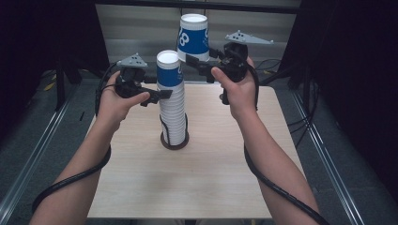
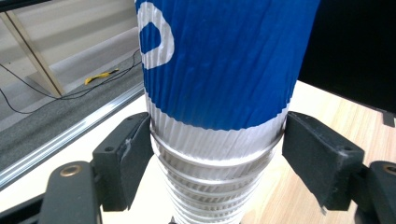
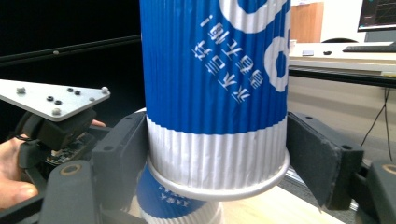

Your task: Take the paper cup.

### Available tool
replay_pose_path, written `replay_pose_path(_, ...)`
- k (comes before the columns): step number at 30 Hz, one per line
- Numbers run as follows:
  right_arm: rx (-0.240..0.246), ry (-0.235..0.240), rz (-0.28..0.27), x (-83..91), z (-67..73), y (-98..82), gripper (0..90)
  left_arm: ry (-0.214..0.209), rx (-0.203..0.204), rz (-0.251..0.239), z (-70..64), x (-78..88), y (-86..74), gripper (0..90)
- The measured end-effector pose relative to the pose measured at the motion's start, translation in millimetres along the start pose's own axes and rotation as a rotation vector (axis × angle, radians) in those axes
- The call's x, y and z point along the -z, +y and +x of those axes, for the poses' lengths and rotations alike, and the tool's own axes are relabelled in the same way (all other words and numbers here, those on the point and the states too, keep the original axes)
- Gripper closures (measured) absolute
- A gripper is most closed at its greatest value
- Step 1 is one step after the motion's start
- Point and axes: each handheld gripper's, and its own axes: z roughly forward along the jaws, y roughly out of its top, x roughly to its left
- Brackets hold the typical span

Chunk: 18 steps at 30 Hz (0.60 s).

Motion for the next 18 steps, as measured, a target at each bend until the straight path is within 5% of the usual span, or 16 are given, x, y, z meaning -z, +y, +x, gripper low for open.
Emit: replay_pose_path(18,-0.010,-0.028,0.012,25.5,-24.0,-27.1,23.1,0.020,-0.003,0.007,-5.0,3.5,-4.2,19.0)
